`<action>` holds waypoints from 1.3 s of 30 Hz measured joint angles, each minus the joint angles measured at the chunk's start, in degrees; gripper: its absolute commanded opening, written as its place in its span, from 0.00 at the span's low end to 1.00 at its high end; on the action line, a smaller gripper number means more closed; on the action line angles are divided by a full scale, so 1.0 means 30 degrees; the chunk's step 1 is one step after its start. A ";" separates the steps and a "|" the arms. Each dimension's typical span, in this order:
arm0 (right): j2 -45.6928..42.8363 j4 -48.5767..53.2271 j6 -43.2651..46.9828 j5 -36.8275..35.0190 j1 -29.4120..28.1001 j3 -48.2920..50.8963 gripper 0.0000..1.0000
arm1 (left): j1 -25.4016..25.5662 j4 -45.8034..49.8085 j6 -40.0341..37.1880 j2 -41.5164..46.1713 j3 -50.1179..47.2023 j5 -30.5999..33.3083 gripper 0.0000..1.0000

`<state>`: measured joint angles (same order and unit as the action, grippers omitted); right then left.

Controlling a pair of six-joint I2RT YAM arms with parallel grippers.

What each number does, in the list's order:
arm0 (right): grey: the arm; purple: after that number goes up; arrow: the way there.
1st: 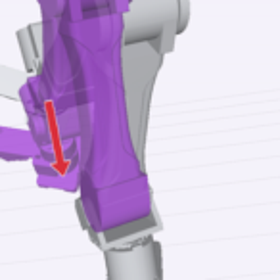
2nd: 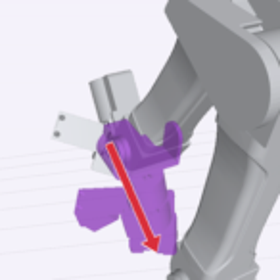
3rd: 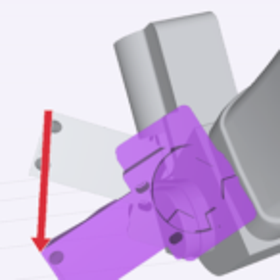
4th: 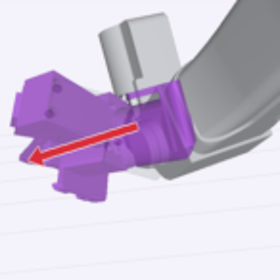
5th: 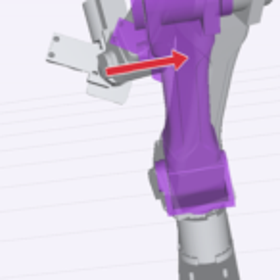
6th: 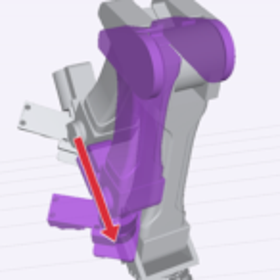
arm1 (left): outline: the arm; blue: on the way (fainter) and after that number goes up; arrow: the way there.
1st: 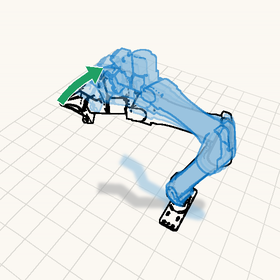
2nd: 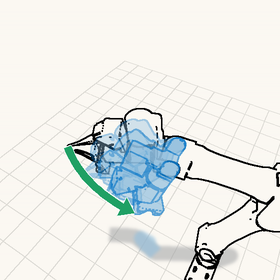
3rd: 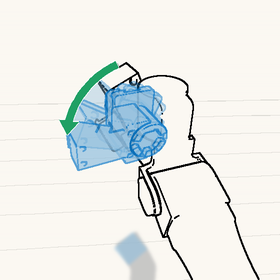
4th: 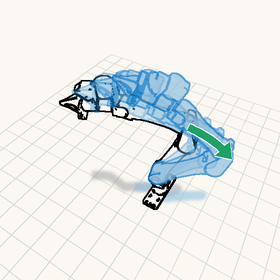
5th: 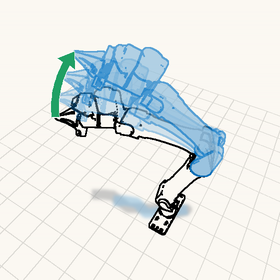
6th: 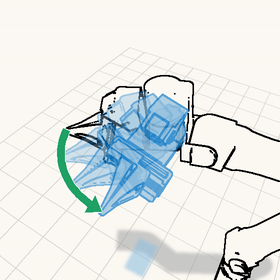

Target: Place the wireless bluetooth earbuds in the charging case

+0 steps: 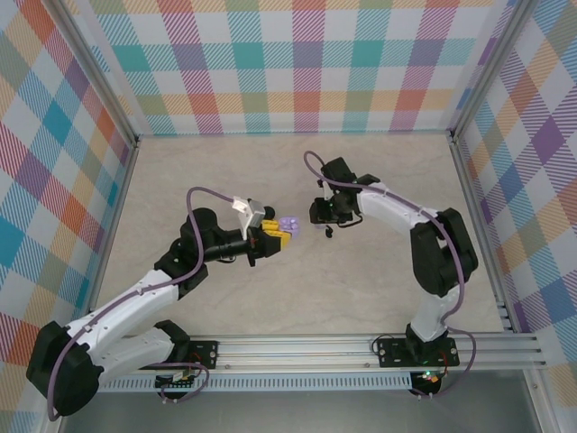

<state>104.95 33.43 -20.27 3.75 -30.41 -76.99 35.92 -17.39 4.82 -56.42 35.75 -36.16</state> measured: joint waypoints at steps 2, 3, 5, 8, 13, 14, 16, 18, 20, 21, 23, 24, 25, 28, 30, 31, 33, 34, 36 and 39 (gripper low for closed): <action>0.0794 0.0342 0.0000 -0.0058 0.0000 -0.0590 0.40 | 0.0000 0.0138 -0.0051 0.0233 0.0000 0.0000 0.22; 0.1093 0.0466 0.0000 -0.0066 0.0000 -0.0801 0.40 | 0.0000 0.0226 -0.0051 0.0291 0.0000 0.0007 0.22; 0.1588 0.0736 0.0007 -0.0087 0.0000 -0.1122 0.40 | 0.0000 0.0291 -0.0058 0.0335 -0.0022 0.0022 0.22; 0.2273 0.1275 0.0029 -0.0051 0.0000 -0.1690 0.40 | 0.0000 0.0321 -0.0058 0.0335 -0.0124 0.0066 0.22; 0.3140 0.1639 0.0087 0.0080 0.0000 -0.2324 0.40 | 0.0000 0.0408 -0.0058 0.0335 -0.0255 0.0073 0.22; 0.3249 0.1690 0.0087 0.0131 0.0000 -0.2368 0.41 | 0.0000 0.0408 -0.0058 0.0335 -0.0255 0.0073 0.22; 0.3424 0.1756 0.0087 0.0138 0.0000 -0.2390 0.41 | 0.0000 0.0408 -0.0058 0.0335 -0.0262 0.0073 0.22; 0.3628 0.1865 0.0087 0.0131 0.0000 -0.2506 0.41 | 0.0000 0.0408 -0.0058 0.0335 -0.0262 0.0073 0.22; 0.3854 0.1916 0.0080 0.0131 0.0000 -0.2659 0.41 | 0.0000 0.0408 -0.0058 0.0335 -0.0270 0.0073 0.22; 0.3942 0.1931 0.0087 0.0131 0.0000 -0.2718 0.41 | 0.0000 0.0408 -0.0058 0.0335 -0.0270 0.0073 0.22; 0.4124 0.2025 0.0080 0.0138 0.0000 -0.2871 0.41 | 0.0000 0.0408 -0.0058 0.0335 -0.0270 0.0080 0.22; 0.4175 0.2040 0.0080 0.0168 0.0000 -0.2922 0.41 | 0.0000 0.0408 -0.0058 0.0335 -0.0270 0.0080 0.22; 0.4218 0.2062 0.0080 0.0219 0.0000 -0.2965 0.41 | 0.0000 0.0408 -0.0058 0.0335 -0.0270 0.0087 0.22; 0.4299 0.2135 0.0073 0.0423 0.0000 -0.3111 0.41 | 0.0000 0.0401 -0.0058 0.0335 -0.0321 0.0146 0.22; 0.4408 0.2135 0.0073 0.0561 0.0000 -0.3271 0.41 | 0.0000 0.0408 -0.0058 0.0335 -0.0386 0.0219 0.22; 0.4466 0.2106 0.0073 0.0656 0.0000 -0.3315 0.41 | 0.0000 0.0408 -0.0058 0.0335 -0.0423 0.0226 0.22; 0.4546 0.2106 0.0058 0.0882 0.0000 -0.3351 0.41 | 0.0000 0.0401 -0.0058 0.0335 -0.0481 0.0270 0.22; 0.4597 0.2120 0.0058 0.0998 -0.0007 -0.3381 0.41 | 0.0000 0.0408 -0.0058 0.0335 -0.0503 0.0284 0.22; 0.4750 0.2120 0.0036 0.1137 -0.0022 -0.3512 0.41 | 0.0000 0.0408 -0.0058 0.0335 -0.0517 0.0284 0.22; 0.5005 0.2113 -0.0051 0.1304 -0.0073 -0.3679 0.40 | 0.0000 0.0401 -0.0058 0.0335 -0.0517 0.0291 0.22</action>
<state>119.96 39.77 -20.43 7.66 -30.63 -88.03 35.92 -16.19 4.64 -55.42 34.20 -35.29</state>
